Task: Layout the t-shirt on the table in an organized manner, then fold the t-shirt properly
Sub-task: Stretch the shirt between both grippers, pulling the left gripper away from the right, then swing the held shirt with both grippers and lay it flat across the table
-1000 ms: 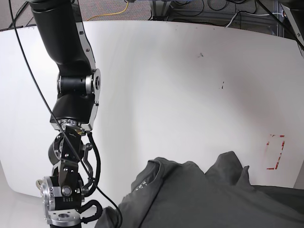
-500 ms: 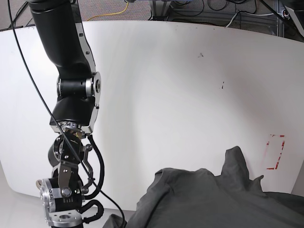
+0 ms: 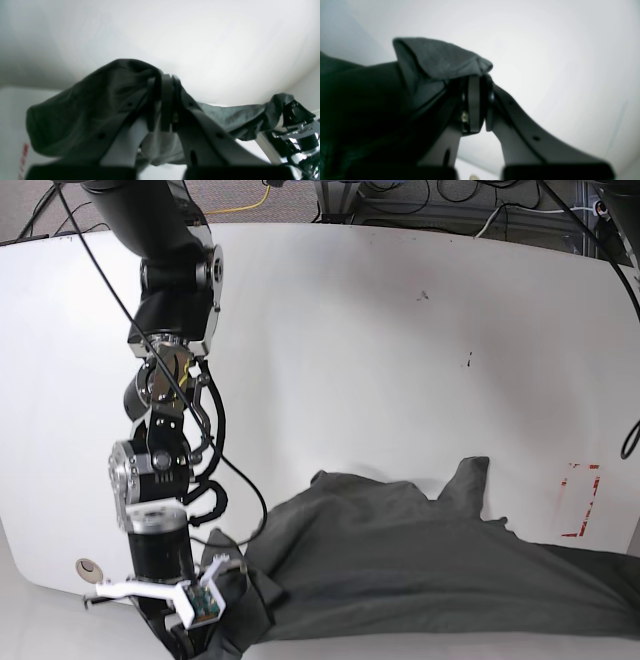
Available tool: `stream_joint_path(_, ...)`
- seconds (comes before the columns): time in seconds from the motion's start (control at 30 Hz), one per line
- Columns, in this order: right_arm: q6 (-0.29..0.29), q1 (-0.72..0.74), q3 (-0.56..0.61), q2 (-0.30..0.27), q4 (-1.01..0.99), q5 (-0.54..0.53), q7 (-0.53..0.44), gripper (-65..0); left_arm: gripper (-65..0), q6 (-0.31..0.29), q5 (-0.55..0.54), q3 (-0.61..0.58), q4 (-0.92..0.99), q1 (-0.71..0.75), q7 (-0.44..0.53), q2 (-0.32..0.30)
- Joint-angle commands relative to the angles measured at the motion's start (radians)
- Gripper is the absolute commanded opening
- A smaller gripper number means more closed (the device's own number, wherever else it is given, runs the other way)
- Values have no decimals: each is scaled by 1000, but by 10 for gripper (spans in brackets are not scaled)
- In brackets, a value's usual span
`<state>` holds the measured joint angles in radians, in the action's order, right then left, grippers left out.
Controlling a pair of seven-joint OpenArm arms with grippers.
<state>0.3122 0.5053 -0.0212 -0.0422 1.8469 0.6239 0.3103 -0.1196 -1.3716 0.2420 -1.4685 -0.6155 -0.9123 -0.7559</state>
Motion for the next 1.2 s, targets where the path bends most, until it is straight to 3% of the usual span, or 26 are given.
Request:
stream_joint_path(0.0, -23, -49, -4, -2, 70, 6, -20, -650, -650, -4, -16, 53, -54, 72, 29, -3)
stream_joint_path(0.3, -28, -345, -3, 3, 191, 7, -23, -650, -650, -4, -16, 211, -191, 429, 29, 48)
stream_joint_path(0.43, -32, -475, -10, 25, 193, 7, -69, -650, -650, -4, -16, 267, -237, 575, 29, 55)
stream_joint_path(0.67, -35, -698, -7, 63, 191, 7, -150, -650, -650, -4, -16, 405, -308, 814, 28, 144)
stream_joint_path(0.83, -35, -791, -4, 110, 187, 7, -150, -650, -650, -4, -16, 465, -318, 937, 28, 171)
stream_joint_path(1.17, -35, -913, -4, 149, 187, 7, -148, -644, -650, -4, -16, 507, -318, 1113, 26, 171)
